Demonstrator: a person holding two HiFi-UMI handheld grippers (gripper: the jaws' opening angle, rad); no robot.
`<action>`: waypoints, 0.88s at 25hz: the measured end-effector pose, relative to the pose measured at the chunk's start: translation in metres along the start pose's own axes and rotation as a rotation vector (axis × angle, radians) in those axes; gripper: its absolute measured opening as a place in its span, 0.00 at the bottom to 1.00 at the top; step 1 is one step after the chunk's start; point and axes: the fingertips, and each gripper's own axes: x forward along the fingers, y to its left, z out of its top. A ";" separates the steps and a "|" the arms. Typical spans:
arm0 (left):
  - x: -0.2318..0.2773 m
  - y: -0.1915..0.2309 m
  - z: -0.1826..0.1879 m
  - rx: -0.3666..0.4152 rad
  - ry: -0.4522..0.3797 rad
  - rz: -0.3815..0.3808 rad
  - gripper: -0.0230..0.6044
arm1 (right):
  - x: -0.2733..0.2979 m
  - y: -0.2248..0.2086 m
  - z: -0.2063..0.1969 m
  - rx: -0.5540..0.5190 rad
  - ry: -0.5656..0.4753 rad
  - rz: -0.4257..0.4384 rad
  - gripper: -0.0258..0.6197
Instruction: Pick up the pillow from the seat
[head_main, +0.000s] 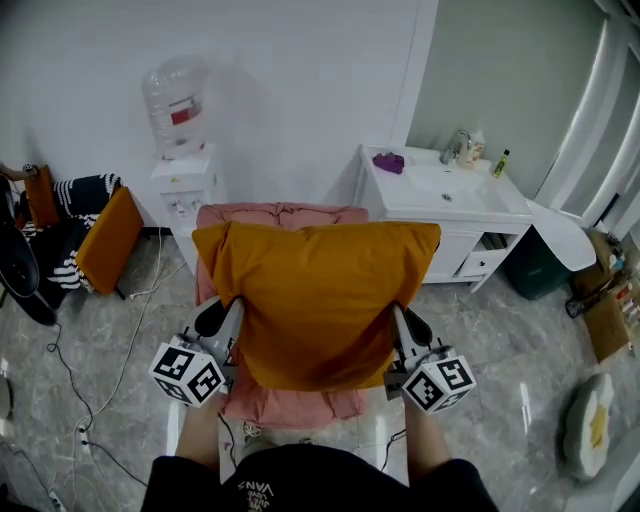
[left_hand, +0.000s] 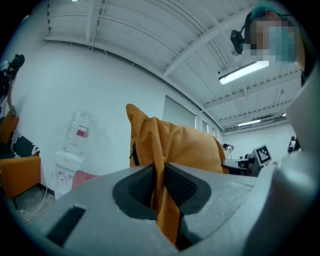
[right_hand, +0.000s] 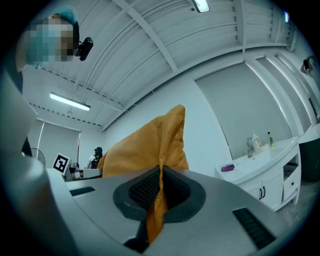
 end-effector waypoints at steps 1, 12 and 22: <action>-0.001 -0.001 0.001 0.003 -0.002 -0.001 0.12 | -0.001 0.001 0.001 -0.002 -0.002 0.001 0.06; -0.016 0.000 0.003 0.014 -0.002 0.029 0.12 | 0.000 0.012 0.001 -0.011 -0.004 0.023 0.05; -0.025 0.013 0.001 0.007 0.009 0.047 0.12 | 0.007 0.022 -0.009 -0.001 0.018 0.031 0.05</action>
